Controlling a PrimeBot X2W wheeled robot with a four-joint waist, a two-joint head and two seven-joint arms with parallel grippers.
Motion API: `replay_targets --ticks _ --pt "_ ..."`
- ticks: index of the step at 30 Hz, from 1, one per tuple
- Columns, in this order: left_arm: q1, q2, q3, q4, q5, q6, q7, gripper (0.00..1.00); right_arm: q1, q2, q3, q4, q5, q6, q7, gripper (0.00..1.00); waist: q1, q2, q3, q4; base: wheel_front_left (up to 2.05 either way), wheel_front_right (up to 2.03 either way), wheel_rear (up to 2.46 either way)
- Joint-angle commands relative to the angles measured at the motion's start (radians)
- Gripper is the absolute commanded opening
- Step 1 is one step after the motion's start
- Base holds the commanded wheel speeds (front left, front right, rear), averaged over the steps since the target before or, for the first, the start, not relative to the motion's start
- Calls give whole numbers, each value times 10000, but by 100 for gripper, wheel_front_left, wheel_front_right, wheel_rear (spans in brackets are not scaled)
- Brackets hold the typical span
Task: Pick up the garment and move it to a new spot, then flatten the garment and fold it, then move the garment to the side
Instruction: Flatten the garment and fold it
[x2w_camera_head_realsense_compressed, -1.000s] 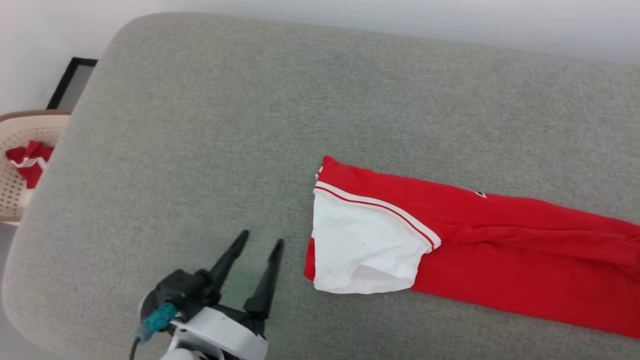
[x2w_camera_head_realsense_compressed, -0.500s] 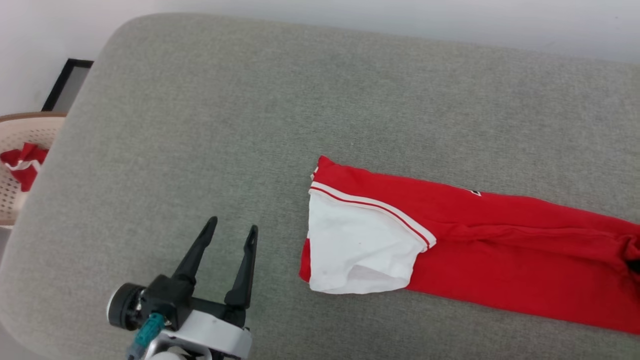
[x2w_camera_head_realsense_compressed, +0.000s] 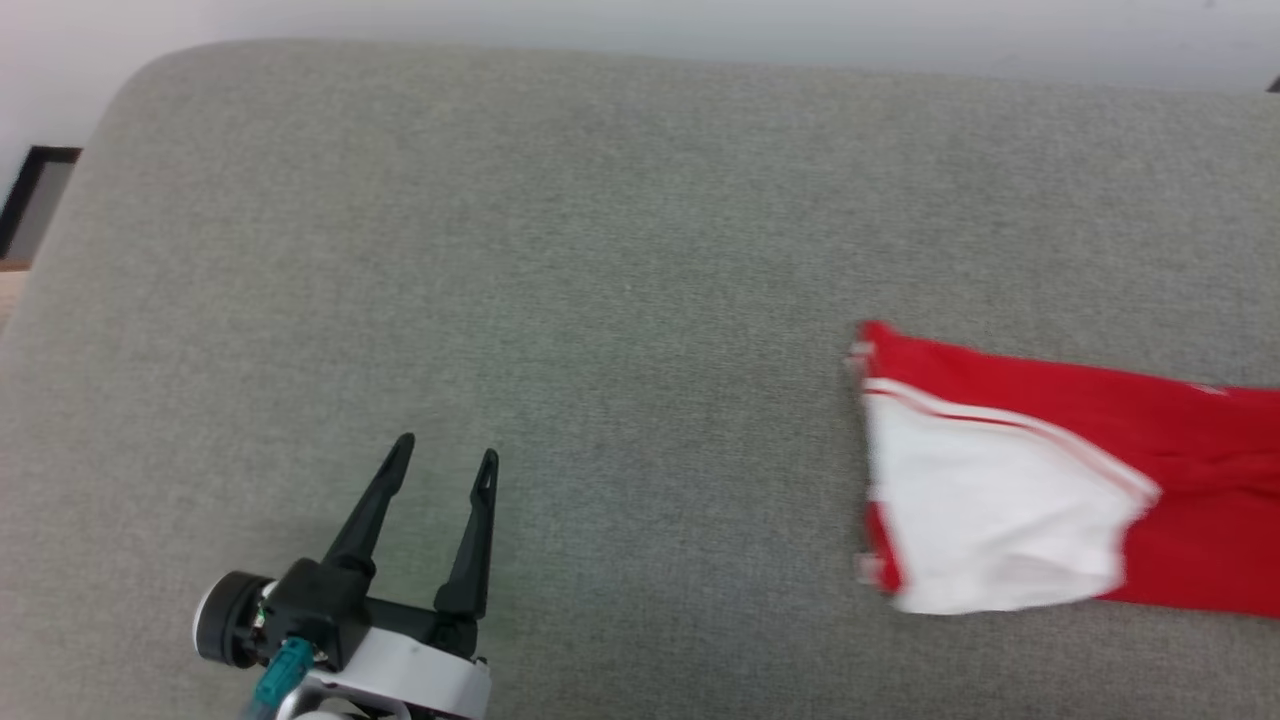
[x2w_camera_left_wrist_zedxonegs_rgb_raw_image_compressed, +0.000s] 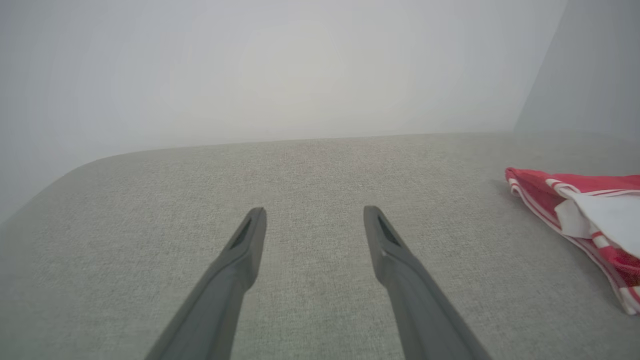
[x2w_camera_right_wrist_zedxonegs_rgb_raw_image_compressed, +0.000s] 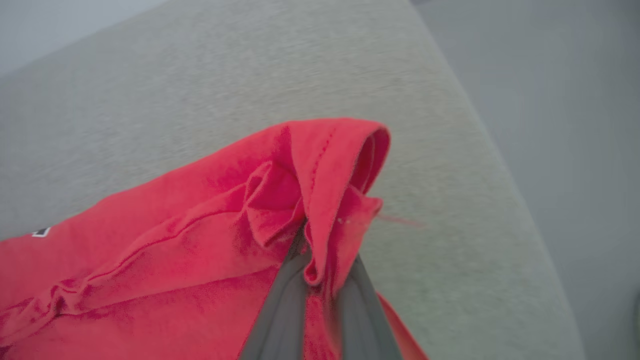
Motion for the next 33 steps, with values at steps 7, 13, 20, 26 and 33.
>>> replay_targets --ticks 7,13,20,26,33 --pt "101 113 -16 -18 15 -33 6 100 -2 -88 -321 72 -315 -18 -498 0 0 0 43 -363 0 0 0" --pt "45 188 -207 29 -174 -34 6 100 362 512 1309 -2534 330 -18 365 0 0 0 -9 -413 0 0 0" --pt "-36 102 -390 164 -282 -34 6 100 210 1056 3877 -5947 935 -16 1799 0 0 0 42 -282 0 0 0" --pt "-260 35 -758 321 -381 -35 6 100 -782 1539 5730 -6447 499 -18 2139 0 0 0 150 54 0 0 0" --pt "-448 -111 -894 503 -486 -35 6 100 -1630 1792 6740 -5572 57 -16 1718 0 0 0 327 348 0 0 0"
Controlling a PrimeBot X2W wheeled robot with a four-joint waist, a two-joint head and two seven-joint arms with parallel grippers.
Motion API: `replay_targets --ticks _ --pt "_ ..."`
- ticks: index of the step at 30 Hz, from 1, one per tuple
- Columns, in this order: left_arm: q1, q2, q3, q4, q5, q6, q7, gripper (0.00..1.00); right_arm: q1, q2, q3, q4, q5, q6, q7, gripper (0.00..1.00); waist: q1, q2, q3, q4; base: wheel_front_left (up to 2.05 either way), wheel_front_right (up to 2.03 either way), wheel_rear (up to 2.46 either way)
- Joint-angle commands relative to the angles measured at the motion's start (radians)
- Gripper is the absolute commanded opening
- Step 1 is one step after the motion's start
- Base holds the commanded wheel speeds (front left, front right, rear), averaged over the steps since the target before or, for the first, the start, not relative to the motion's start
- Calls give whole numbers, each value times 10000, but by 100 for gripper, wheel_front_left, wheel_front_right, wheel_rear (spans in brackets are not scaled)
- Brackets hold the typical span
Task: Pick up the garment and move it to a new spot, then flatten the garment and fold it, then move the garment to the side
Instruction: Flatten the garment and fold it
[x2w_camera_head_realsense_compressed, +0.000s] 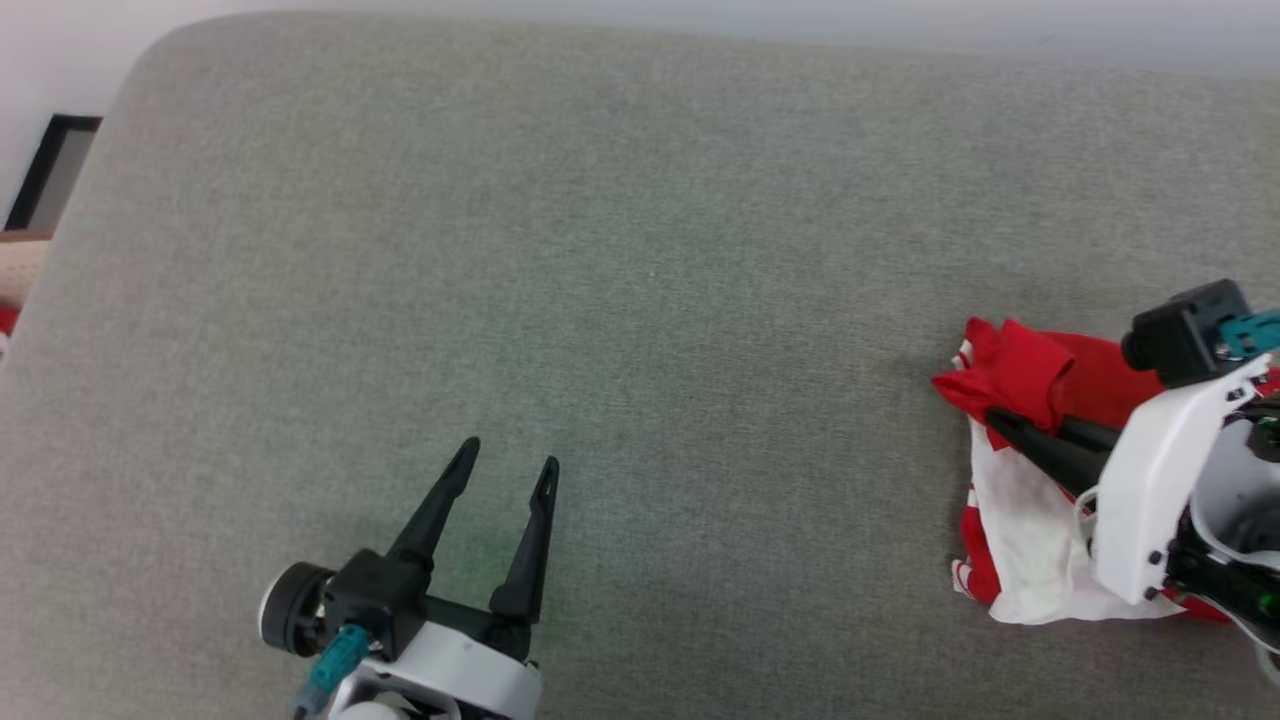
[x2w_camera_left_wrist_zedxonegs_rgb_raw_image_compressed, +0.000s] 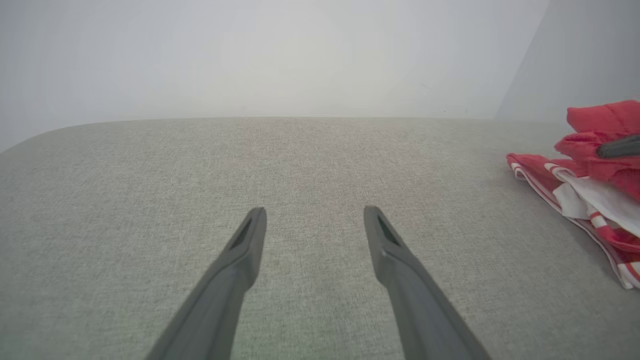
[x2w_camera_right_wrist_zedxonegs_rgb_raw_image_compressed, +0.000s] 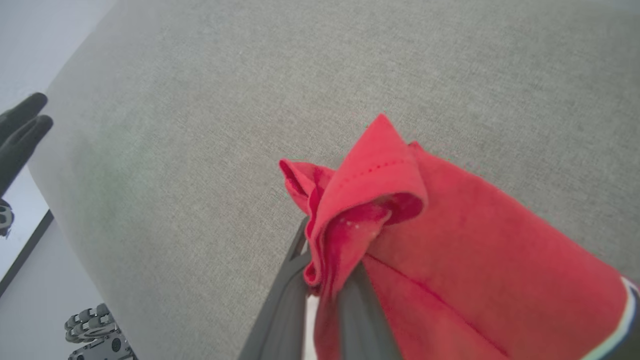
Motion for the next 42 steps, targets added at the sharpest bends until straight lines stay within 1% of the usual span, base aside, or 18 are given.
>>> replay_targets --ticks 1,8,9,10,11,12,16,22,25,31,33,37,38,40,42 --pt "-132 -38 -21 21 -39 -33 6 100 -81 58 97 182 -44 -14 -111 0 0 0 62 69 0 0 0" --pt "-363 -72 -156 144 -88 -33 6 100 -344 -34 929 1657 -333 -16 -864 0 0 0 123 50 0 0 0" --pt "-375 -62 -162 155 -88 -33 6 100 -373 18 976 1816 -270 -16 -1026 14 0 0 105 17 0 0 0" --pt "-365 -45 -148 162 -90 -34 6 100 -421 69 1049 1945 -233 -16 -1212 36 0 0 77 -31 0 0 0" --pt "-342 -29 -121 183 -102 -34 6 100 -493 95 1125 2031 -199 -16 -1399 63 0 0 35 -88 0 0 0" --pt "-310 -18 -101 203 -123 -34 6 100 -548 123 1170 2100 -136 -16 -1562 100 0 0 -9 -156 0 0 0" --pt "-161 88 -44 271 -224 -34 6 100 -731 219 1290 2273 357 -16 -1952 100 0 0 -252 -502 0 0 0" --pt "-118 197 23 470 -389 -34 6 100 -948 -24 1243 2453 949 -16 -2768 100 0 0 -614 -1047 0 0 0" --pt "-177 217 16 567 -488 -34 6 100 -949 -303 1116 2637 1361 -16 -3390 100 0 0 -717 -1251 0 0 0" --pt "-146 248 -35 805 -677 -34 6 100 -782 -797 1078 3725 1779 -16 -5103 100 0 0 -932 -1572 0 0 0" --pt "-83 238 -1 937 -772 -34 6 100 -780 -915 1245 4155 1640 -14 -5784 100 0 0 -1022 -1662 0 0 0" --pt "-2 251 266 1293 -990 -34 6 100 -919 -839 1635 5037 1223 -16 -7330 100 0 0 -1224 -1877 0 0 0" --pt "-2 251 266 1293 -990 -34 6 100 -919 -839 1635 5037 1223 -16 -7330 100 0 0 -1224 -1877 0 0 0" --pt "110 240 460 1455 -959 -34 6 100 -1008 -795 2002 5377 818 -16 -8200 100 0 0 -1396 -1982 0 0 0" --pt "279 192 746 1545 -875 -34 6 100 -951 -596 2206 5748 725 -16 -9028 100 0 0 -1614 -2075 0 0 0"
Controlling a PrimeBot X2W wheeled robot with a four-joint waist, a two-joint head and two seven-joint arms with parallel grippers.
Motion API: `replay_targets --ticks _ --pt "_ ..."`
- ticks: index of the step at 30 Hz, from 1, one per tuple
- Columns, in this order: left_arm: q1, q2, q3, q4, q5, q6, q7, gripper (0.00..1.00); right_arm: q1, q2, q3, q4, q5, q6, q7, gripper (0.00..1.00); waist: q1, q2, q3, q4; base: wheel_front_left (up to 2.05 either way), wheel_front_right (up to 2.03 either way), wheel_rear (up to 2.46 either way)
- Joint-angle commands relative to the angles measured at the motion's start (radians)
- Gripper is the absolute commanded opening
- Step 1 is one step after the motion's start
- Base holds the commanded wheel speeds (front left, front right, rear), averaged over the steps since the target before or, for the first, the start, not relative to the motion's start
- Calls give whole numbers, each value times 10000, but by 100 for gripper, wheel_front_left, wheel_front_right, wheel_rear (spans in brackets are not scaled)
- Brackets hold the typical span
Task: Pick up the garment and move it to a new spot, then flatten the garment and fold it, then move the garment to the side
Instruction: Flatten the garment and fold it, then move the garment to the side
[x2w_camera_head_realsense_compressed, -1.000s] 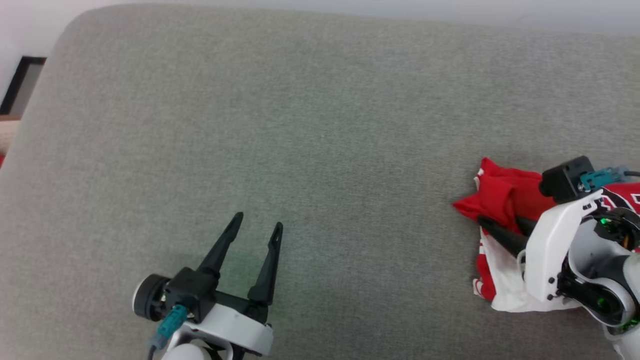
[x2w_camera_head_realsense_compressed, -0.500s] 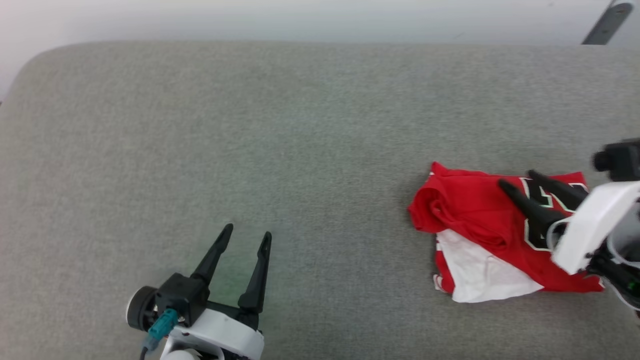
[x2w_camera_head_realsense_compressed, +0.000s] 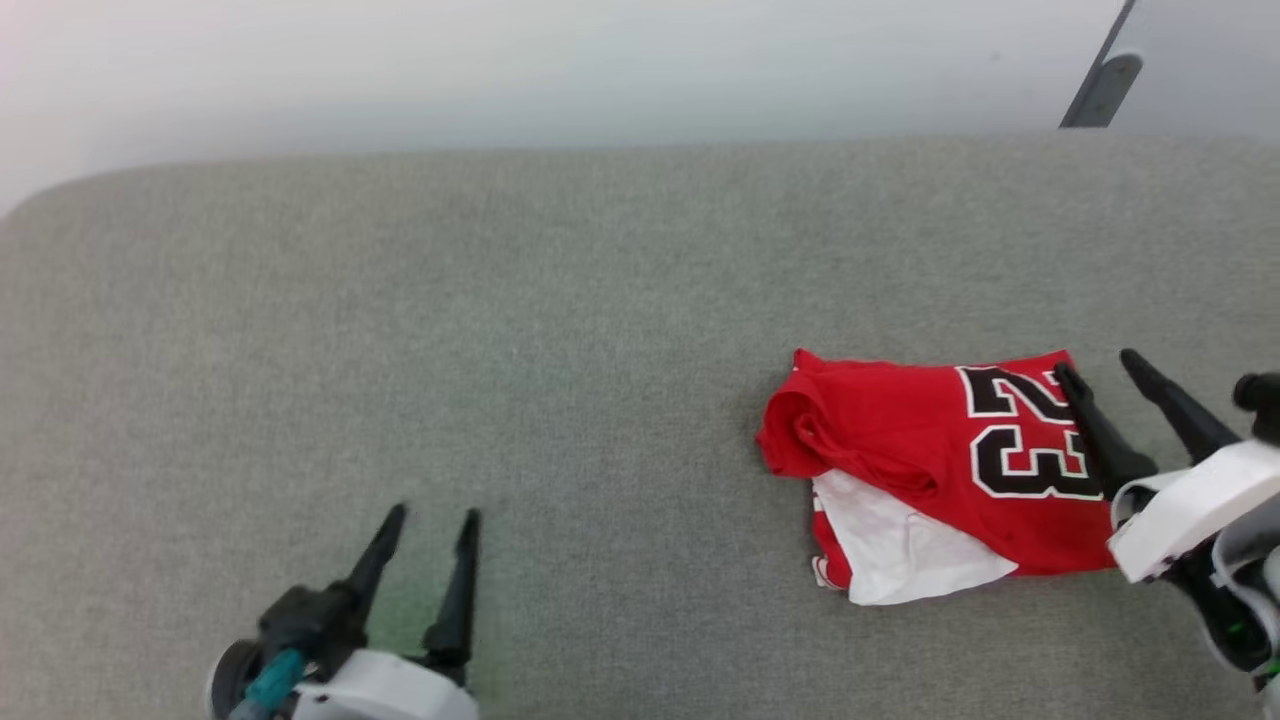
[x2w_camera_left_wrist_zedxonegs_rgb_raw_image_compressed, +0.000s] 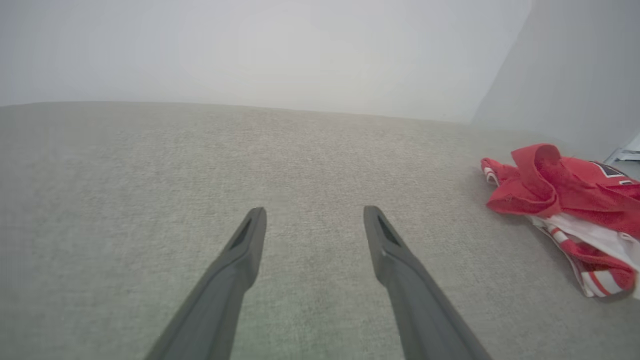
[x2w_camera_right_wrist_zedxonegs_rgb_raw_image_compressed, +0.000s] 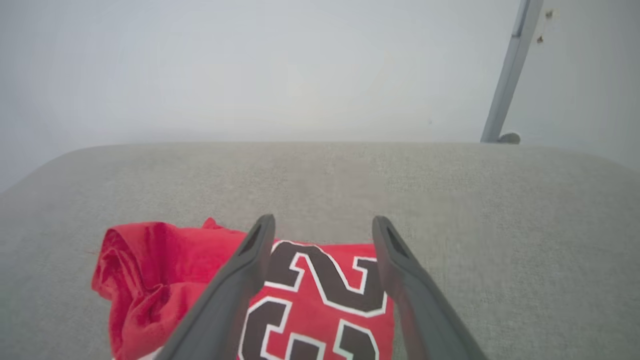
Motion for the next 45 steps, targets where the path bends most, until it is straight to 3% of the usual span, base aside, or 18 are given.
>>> replay_targets --ticks 1,4,8,14,26,36,45 --pt "118 -11 83 -9 35 -31 6 100 7 29 59 22 -114 -12 -169 100 0 0 -306 -198 0 0 0" --pt "325 -140 626 -152 211 -32 6 100 119 224 91 315 -350 -14 -928 100 0 0 -515 -243 0 0 0" --pt "604 -231 913 -456 453 -31 6 100 504 469 -515 174 -751 -14 -1158 100 0 0 -724 -162 0 0 0" --pt "1109 -203 1040 -990 775 -31 6 100 1872 959 -2224 -1090 -1791 -14 -1172 100 0 0 -1134 15 0 0 0" --pt "2218 -202 1288 -2206 846 -31 6 100 4487 1422 -4059 -3426 -2425 -14 -1175 100 0 0 -1485 534 0 0 0" --pt "3081 -313 1470 -3169 1187 -31 6 100 5918 1910 -5265 -4777 -2733 -14 -979 100 0 0 -1345 811 0 0 0" --pt "2948 -463 1398 -3242 1237 -31 6 100 5983 2208 -5515 -5264 -2903 -14 -570 100 0 0 -1265 791 0 0 0"
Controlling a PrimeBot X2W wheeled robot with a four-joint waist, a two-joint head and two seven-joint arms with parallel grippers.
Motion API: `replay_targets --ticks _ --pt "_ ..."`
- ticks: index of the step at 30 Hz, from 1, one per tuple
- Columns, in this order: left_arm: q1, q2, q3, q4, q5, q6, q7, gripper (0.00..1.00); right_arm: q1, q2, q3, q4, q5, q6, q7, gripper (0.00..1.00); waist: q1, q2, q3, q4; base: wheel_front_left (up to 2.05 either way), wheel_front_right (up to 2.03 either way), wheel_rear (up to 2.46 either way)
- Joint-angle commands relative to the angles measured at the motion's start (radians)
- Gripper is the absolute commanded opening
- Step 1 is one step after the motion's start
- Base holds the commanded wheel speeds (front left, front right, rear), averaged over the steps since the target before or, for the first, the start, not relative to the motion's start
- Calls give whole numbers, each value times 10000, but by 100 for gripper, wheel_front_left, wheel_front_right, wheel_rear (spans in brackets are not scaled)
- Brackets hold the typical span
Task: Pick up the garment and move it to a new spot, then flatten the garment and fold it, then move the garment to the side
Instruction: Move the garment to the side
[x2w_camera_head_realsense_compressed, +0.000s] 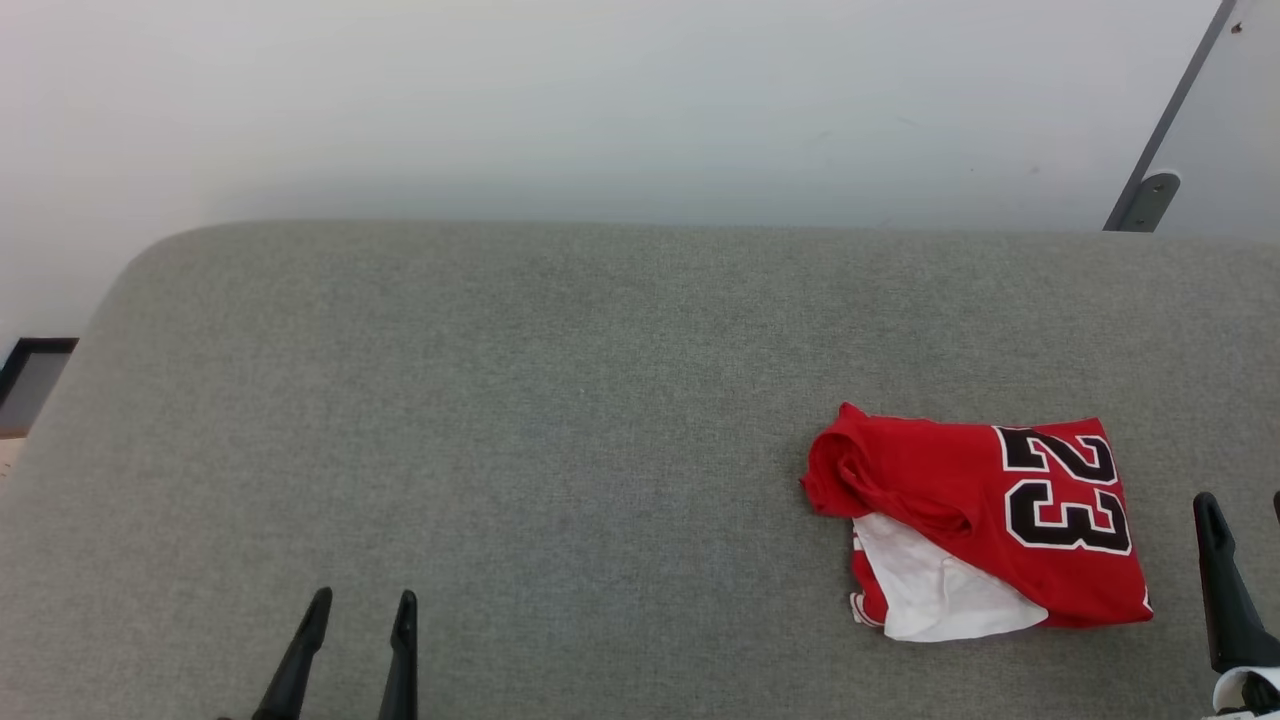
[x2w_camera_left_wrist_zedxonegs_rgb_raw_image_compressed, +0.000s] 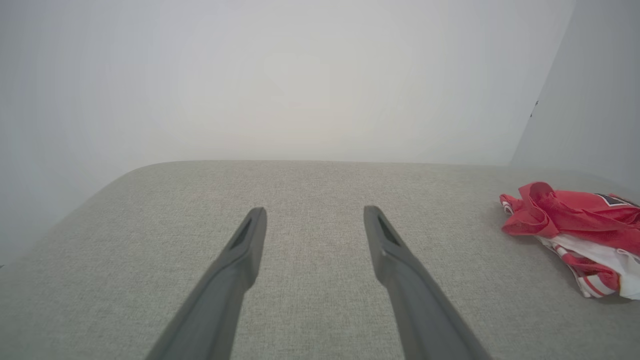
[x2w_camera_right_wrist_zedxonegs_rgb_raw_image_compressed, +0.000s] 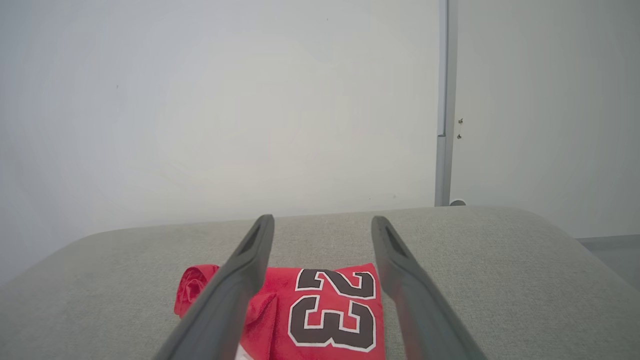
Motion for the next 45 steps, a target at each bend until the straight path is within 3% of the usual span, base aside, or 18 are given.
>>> replay_targets --ticks 1,6,10,16,24,30,35,36,38,39,45 --pt "-66 -27 -2 -5 50 -31 6 100 -43 48 -45 -62 -86 -16 28 100 0 0 16 -4 0 0 0" --pt "-214 -95 -43 -16 59 -31 6 100 -308 -12 -48 -68 -78 -16 237 100 0 0 144 8 0 0 0" --pt "-473 -155 -159 -86 67 -33 6 100 -817 -286 -41 191 32 -16 1045 100 0 0 369 62 0 0 0" --pt "-1162 -253 -547 -166 3 -31 6 100 -2282 -1403 377 1052 100 -18 3412 100 0 0 1081 88 0 0 0" --pt "-2402 -37 -1205 -58 -218 -31 6 100 -4526 -2506 1355 2969 637 -16 7659 100 0 0 2374 125 0 0 0" --pt "-3242 56 -1417 72 -232 -31 6 100 -5349 -2543 2158 3463 1943 -16 10173 100 0 0 3132 217 0 0 0" --pt "-3788 145 -1648 256 -157 -31 6 100 -5522 -2367 2428 3723 2177 -18 10528 100 0 0 3569 207 0 0 0" --pt "-3874 175 -1681 301 -139 -31 6 100 -5519 -2319 2504 3755 2179 -18 10484 50 0 0 3610 180 0 0 0" --pt "-4016 236 -1717 360 -146 -32 6 100 -5521 -2232 2557 3781 2274 -19 10291 6 0 0 3665 86 0 0 0" --pt "-4059 265 -1696 393 -172 -32 6 100 -5530 -2207 2589 3786 2293 -19 10193 0 0 0 3672 12 0 0 0" --pt "-4258 554 -1788 472 -255 -32 7 100 -5727 -2371 2127 3738 2488 -44 9209 0 0 0 3753 -536 0 0 0"
